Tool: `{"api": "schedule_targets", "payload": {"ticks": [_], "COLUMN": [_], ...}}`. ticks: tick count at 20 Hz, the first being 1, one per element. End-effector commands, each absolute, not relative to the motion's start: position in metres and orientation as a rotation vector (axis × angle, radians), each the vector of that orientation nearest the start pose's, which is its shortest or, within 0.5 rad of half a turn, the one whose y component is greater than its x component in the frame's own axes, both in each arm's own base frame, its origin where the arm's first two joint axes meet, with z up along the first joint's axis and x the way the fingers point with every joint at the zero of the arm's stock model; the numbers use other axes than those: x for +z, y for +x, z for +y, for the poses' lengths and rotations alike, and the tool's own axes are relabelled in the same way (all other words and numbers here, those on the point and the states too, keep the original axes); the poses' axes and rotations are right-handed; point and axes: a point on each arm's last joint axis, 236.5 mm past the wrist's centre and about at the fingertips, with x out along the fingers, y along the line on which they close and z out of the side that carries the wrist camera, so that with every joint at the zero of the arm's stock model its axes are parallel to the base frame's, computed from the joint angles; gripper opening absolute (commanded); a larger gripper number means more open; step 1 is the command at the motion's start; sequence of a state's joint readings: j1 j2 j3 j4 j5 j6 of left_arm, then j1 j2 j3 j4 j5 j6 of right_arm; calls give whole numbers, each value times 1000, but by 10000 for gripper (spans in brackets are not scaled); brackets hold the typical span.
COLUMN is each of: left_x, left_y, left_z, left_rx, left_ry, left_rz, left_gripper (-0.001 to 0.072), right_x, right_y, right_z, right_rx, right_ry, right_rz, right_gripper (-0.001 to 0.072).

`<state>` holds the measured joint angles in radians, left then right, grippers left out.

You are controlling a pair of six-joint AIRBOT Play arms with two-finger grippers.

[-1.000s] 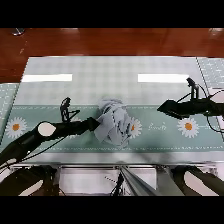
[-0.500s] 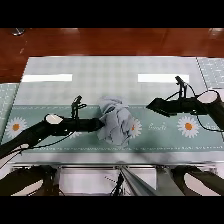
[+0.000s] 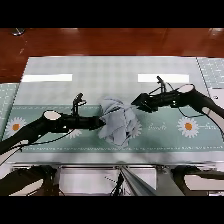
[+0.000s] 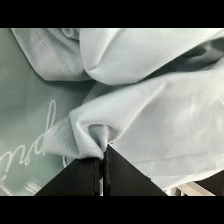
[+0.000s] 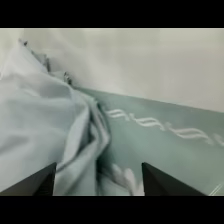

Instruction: Fold the shirts.

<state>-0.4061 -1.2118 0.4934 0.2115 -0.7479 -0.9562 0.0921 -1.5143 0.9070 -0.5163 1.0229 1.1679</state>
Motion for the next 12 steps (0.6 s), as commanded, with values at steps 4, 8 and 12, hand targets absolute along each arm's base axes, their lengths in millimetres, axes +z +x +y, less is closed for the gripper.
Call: {"api": "schedule_targets", "payload": {"ticks": [4,8,12], "left_x": [-59,-51,38], "left_y": [243,251,315], "left_z": [-278,-272,-230], "left_rx": [-711,-715,-732], "left_ry": [-712,-715,-793], "left_rz": [1278,1252,994], "left_gripper": [20,20,19], "right_x": [-68,-55,6], "right_y": [330,323,392], "right_z": [282,285,233], "right_rx": [818,935,802], "right_ry": [685,582,427], "right_rz": [1562,1551,1375], "right_gripper": [621,22,21]}}
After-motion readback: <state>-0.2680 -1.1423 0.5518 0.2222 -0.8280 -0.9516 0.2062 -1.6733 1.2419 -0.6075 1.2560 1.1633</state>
